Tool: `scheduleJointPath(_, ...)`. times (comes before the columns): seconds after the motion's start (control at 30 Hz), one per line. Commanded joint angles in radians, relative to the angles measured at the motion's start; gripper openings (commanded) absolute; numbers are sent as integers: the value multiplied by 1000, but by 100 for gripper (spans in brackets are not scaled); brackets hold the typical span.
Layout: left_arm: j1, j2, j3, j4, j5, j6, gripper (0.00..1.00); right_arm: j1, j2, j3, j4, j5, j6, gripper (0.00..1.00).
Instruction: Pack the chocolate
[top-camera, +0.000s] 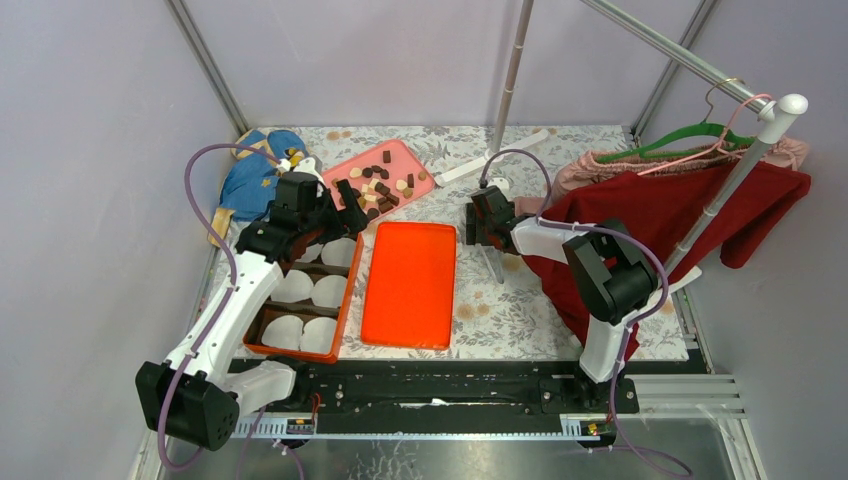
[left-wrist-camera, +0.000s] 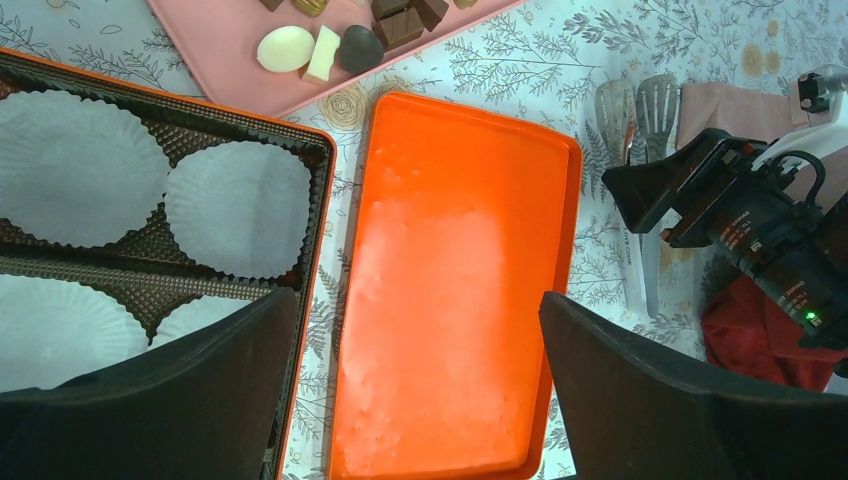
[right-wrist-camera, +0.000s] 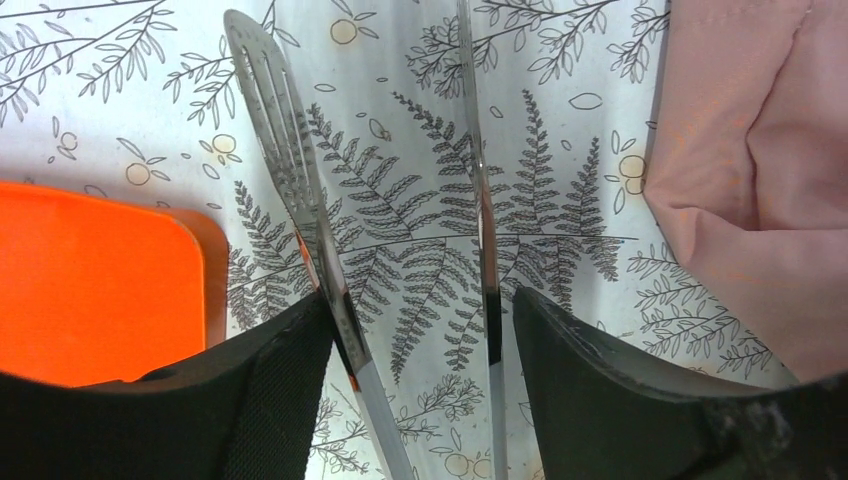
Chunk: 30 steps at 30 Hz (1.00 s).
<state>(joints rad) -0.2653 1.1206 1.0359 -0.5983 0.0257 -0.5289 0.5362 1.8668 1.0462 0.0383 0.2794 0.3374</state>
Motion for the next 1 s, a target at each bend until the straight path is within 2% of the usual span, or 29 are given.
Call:
scheduleJointPath(0.0, 10, -13, -4, 18, -1, 9, 99, 10, 40, 2, -9, 6, 3, 69)
scheduleJointPath(0.3, 9, -10, -2, 18, 3, 6, 99, 26, -14, -91, 10, 11, 20, 76)
scheduleJointPath(0.83, 9, 4, 4, 18, 25, -6, 99, 51, -69, -161, -21, 92, -2, 71)
scheduleJointPath(0.97, 9, 5, 7, 20, 26, -10, 99, 56, -47, -154, -10, 96, 2, 66)
